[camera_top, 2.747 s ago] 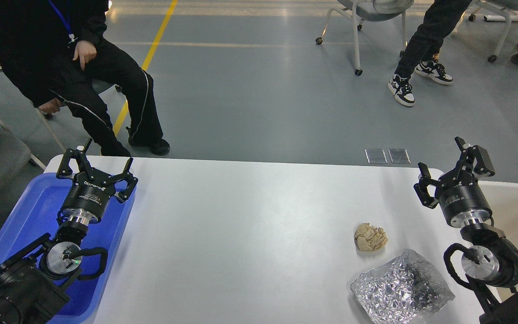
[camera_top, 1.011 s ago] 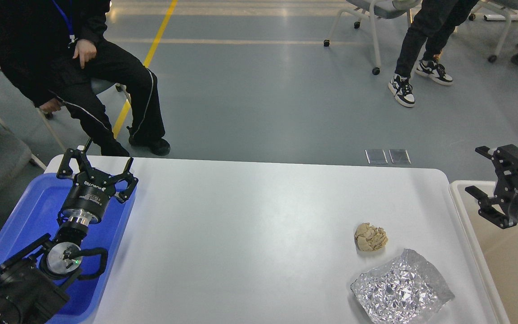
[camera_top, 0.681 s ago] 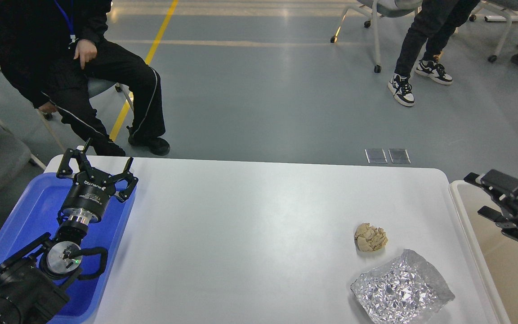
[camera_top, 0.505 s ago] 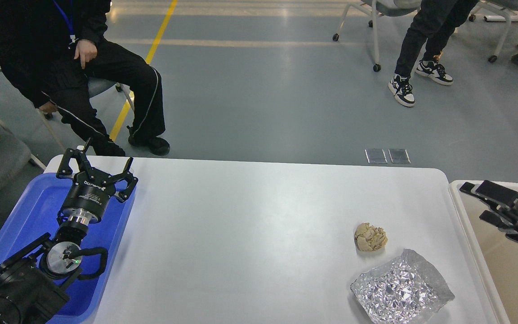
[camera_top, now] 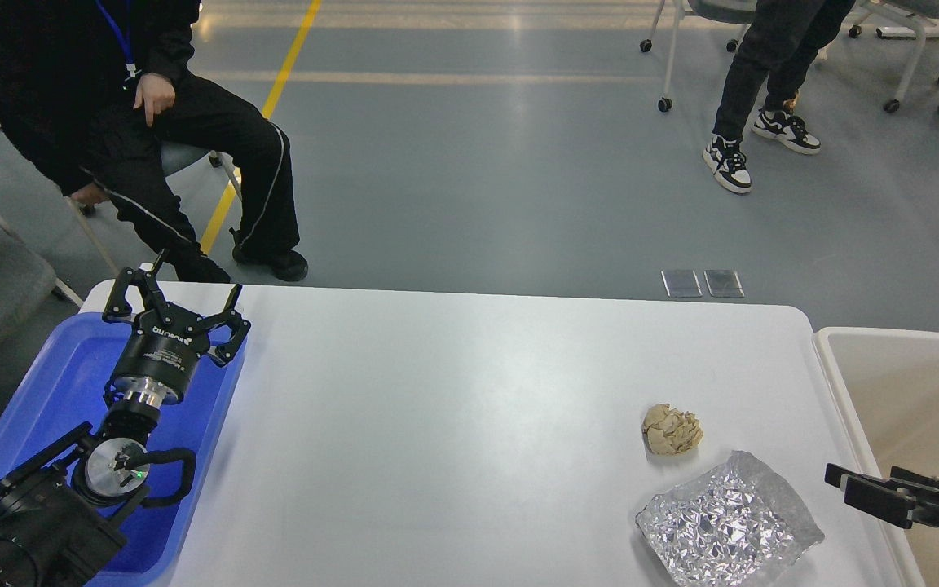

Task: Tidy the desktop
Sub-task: 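Lower the right gripper and move it toward the silver foil wrapper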

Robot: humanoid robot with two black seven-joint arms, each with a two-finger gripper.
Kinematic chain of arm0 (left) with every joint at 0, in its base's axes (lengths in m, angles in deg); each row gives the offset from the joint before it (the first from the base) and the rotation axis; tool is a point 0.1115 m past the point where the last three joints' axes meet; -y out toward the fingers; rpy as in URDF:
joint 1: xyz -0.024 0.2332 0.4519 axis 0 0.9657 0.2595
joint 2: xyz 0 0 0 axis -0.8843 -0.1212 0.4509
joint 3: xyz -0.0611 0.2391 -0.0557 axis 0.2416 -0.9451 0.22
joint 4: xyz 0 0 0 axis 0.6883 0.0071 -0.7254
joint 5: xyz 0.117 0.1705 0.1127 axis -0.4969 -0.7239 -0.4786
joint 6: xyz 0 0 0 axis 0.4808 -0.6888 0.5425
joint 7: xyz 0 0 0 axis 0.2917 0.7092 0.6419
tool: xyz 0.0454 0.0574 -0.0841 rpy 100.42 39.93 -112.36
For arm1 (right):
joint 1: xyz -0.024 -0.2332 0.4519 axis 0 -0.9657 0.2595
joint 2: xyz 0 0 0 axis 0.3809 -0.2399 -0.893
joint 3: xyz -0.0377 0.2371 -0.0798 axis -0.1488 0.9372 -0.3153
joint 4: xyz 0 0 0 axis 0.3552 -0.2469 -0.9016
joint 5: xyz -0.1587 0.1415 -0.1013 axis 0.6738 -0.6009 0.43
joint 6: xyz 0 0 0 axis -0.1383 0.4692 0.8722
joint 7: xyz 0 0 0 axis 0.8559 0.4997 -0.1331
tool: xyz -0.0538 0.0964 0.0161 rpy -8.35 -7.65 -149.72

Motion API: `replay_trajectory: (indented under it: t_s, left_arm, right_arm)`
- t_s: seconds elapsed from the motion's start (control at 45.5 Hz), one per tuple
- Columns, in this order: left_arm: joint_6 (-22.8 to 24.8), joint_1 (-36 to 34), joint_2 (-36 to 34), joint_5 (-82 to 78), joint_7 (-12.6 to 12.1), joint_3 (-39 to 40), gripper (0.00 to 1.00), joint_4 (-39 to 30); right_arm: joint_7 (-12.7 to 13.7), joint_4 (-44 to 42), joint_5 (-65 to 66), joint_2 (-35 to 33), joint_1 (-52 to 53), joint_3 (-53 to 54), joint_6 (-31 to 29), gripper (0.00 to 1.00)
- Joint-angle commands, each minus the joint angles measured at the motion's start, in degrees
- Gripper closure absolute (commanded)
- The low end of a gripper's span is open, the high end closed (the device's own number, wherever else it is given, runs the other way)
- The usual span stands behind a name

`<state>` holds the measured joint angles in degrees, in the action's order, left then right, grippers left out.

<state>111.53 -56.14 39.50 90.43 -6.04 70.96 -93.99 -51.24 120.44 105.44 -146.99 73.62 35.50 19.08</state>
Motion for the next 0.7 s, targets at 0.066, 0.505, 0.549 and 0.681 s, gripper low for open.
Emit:
replay_trajectory:
  t_s: [0.066, 0.505, 0.549, 0.681]
  left_arm:
    - [0.0, 0.0, 0.0, 0.0, 0.0, 0.0, 0.0, 0.0]
    - [0.0, 0.0, 0.0, 0.0, 0.0, 0.0, 0.0, 0.0]
    - [0.0, 0.0, 0.0, 0.0, 0.0, 0.0, 0.0, 0.0]
    - [0.0, 0.0, 0.0, 0.0, 0.0, 0.0, 0.0, 0.0]
  right_arm:
    - [-0.3, -8.7, 9.9, 5.0, 2.8, -8.4, 14.4, 0.0]
    - [-3.6, -11.8, 10.2, 12.9, 4.5, -12.5, 18.5, 0.0]
    - [-3.6, -13.5, 10.1, 13.8, 5.3, -13.5, 18.5, 0.0]
    - [-3.2, -18.1, 9.1, 15.9, 11.5, -21.3, 17.7, 0.0]
